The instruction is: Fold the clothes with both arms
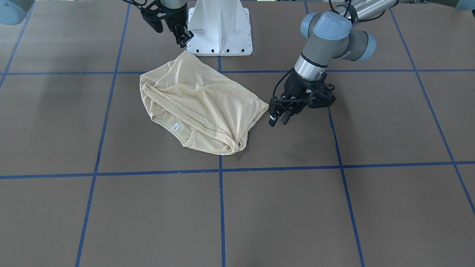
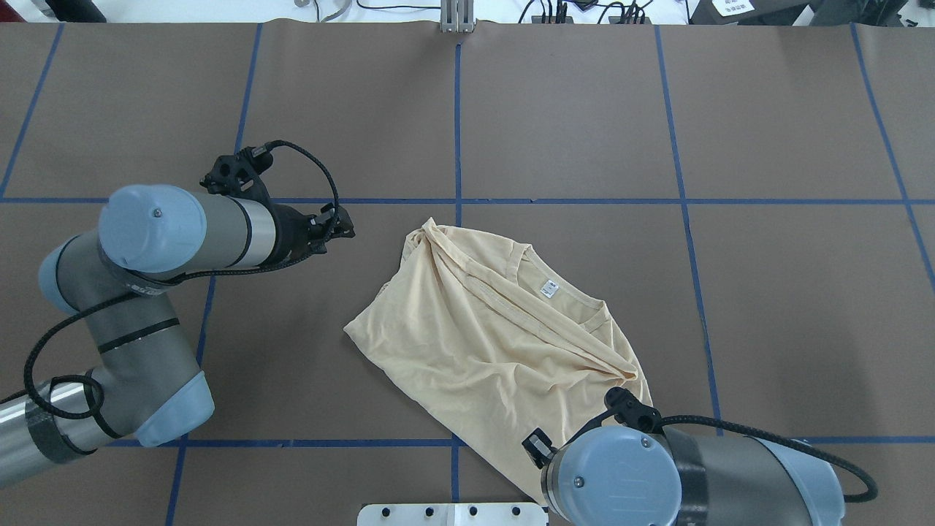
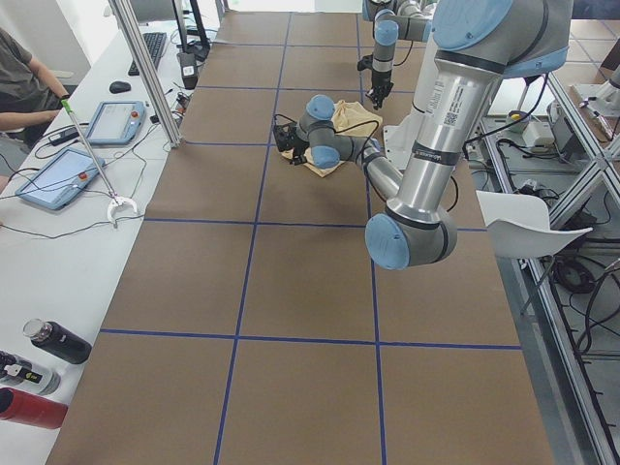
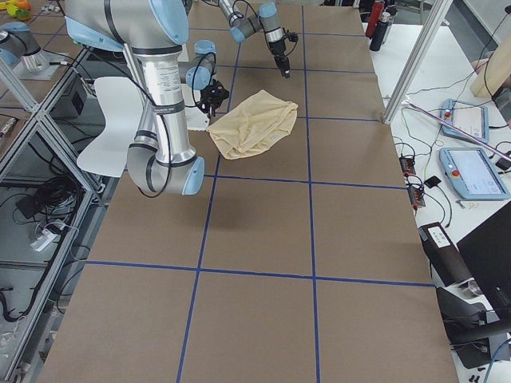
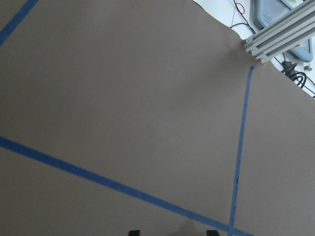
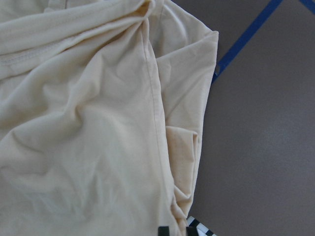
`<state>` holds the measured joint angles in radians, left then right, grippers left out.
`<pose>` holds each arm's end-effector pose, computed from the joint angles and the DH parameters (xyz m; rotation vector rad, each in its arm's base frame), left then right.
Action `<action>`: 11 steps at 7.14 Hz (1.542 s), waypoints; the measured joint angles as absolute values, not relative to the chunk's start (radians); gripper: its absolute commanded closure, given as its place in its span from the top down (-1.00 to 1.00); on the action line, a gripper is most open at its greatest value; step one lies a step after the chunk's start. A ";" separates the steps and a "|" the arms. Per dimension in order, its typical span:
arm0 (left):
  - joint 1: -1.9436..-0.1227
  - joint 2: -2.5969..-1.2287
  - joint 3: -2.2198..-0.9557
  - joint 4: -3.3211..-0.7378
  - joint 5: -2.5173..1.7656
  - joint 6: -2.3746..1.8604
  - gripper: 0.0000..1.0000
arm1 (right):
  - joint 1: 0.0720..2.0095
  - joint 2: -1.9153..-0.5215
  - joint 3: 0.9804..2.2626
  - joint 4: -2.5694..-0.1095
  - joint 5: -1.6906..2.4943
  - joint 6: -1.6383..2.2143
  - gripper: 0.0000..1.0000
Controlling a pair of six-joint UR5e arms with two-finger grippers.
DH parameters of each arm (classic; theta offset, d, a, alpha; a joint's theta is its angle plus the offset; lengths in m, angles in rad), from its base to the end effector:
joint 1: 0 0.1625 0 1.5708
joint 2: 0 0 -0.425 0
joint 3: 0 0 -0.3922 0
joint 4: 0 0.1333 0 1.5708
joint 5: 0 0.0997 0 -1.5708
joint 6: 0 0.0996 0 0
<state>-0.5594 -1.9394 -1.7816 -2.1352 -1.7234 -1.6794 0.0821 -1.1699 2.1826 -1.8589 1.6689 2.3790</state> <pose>0.4562 -0.4250 0.2942 0.1244 1.1566 -0.5049 -0.5020 -0.1653 0.2292 -0.3550 -0.6627 0.8139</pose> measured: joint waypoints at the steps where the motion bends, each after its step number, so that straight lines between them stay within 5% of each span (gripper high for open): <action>1: -0.524 -1.935 -1.788 -2.105 -1.720 -1.686 0.16 | 0.084 -1.171 2.184 -1.860 1.668 2.384 1.00; 8: -0.401 -1.928 -1.787 -2.021 -1.710 -1.690 -0.05 | 0.229 -1.170 2.194 -1.861 1.679 2.373 1.00; 10: -0.395 -1.928 -1.777 -2.019 -1.711 -1.689 -0.99 | 0.233 -1.170 2.194 -1.861 1.680 2.372 1.00; 11: -0.395 -1.929 -1.776 -2.019 -1.712 -1.689 -1.00 | 0.234 -1.171 2.194 -1.861 1.680 2.372 1.00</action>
<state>-0.3946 -1.9286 -1.7758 -2.0189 -1.7117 -1.6886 0.2341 -1.1708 2.1938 -1.8607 1.6797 2.3716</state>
